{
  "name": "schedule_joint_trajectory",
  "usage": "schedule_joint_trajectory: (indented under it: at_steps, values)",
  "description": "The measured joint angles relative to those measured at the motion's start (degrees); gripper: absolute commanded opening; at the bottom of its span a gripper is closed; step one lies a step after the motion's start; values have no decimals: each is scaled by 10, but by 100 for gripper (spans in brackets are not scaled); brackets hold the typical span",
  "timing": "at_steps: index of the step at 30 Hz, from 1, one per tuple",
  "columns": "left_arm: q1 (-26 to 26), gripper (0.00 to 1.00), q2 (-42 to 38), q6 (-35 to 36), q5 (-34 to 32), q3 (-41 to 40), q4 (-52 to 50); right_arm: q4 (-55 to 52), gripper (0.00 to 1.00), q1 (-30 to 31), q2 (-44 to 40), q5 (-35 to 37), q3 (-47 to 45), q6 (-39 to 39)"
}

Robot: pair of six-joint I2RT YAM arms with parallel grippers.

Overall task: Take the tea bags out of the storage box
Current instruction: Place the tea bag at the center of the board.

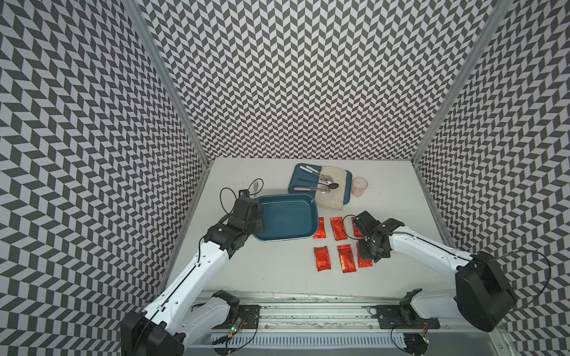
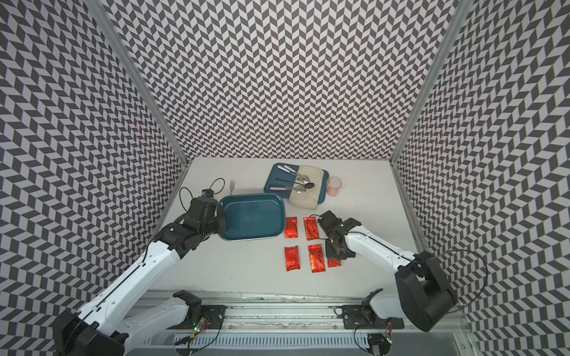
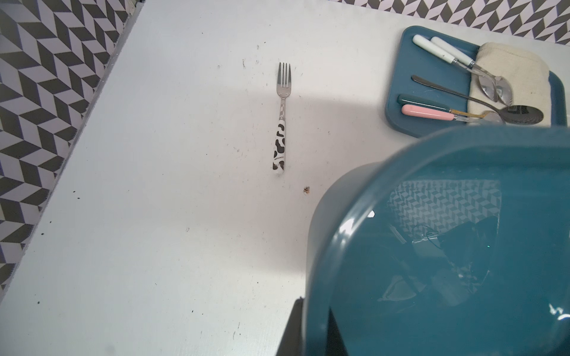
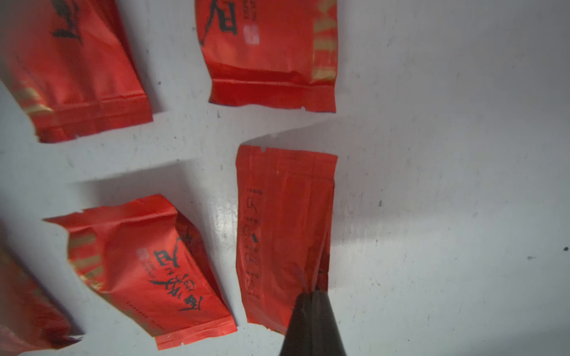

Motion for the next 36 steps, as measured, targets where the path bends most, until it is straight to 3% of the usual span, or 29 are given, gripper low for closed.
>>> schedule_joint_trajectory:
  at_steps: [9,14,18,24,36]
  values:
    - [0,0,0,0,0,0,0,-7,13,0,13,13,2,8]
    - [0,0,0,0,0,0,0,-11,34,0,13,24,3,15]
    - [0,0,0,0,0,0,0,-16,58,0,12,25,9,16]
    - [0,0,0,0,0,0,0,-3,75,0,6,9,17,4]
    - [0,0,0,-1,-1,0,0,47,77,-11,64,-14,18,-35]
